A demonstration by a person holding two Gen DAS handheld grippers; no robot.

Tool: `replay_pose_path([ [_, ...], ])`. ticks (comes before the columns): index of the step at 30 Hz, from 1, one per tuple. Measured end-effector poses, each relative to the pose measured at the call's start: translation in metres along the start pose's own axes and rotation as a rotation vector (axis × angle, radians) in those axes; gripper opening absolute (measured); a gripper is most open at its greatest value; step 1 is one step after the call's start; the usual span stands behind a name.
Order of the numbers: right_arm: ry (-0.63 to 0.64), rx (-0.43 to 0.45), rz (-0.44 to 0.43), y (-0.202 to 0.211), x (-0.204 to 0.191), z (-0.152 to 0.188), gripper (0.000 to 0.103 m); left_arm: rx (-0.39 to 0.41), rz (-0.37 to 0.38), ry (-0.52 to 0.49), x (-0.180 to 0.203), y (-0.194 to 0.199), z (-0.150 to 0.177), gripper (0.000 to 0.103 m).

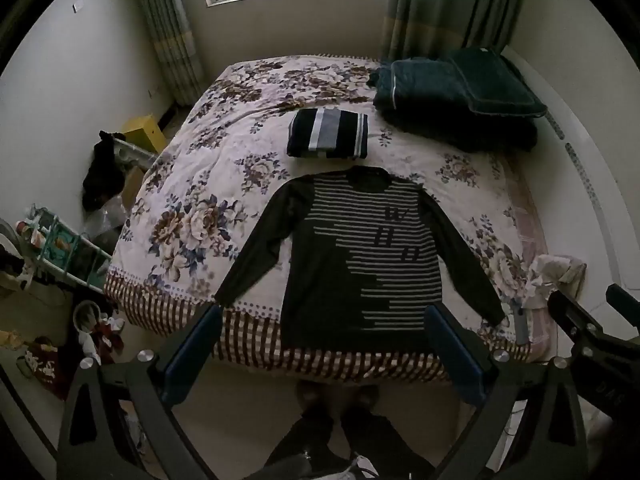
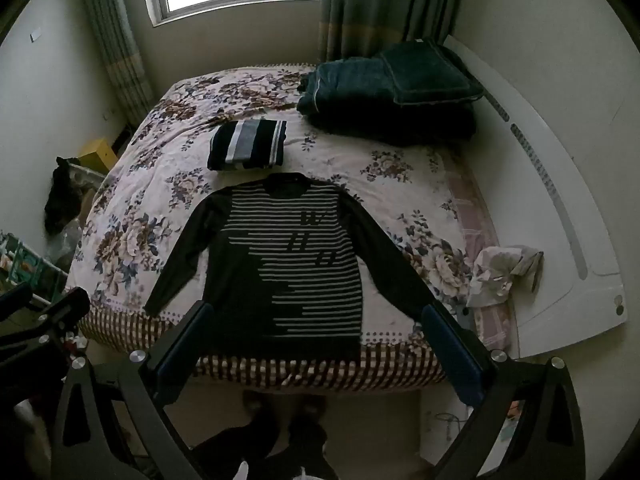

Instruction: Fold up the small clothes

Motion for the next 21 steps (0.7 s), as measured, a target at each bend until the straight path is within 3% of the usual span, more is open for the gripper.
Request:
replay_pose_path([
  [21,-0.005,0.005,-0.008,-0.0019,-0.003,-0.0003,0.103,0.013,-0.015,-0.009,-0.0002,-0.0004,-0.0008,0.103],
])
Point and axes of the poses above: each gripper's, at about its wrist camera, not at the fingertips, and y roughly against the way its jaws point, x to its right, z to its underside, the point moved 8 cm from there along -y, roughly the way its jaws point, and after that the axes turned 12 degrees about y, right-handed, at the moved point
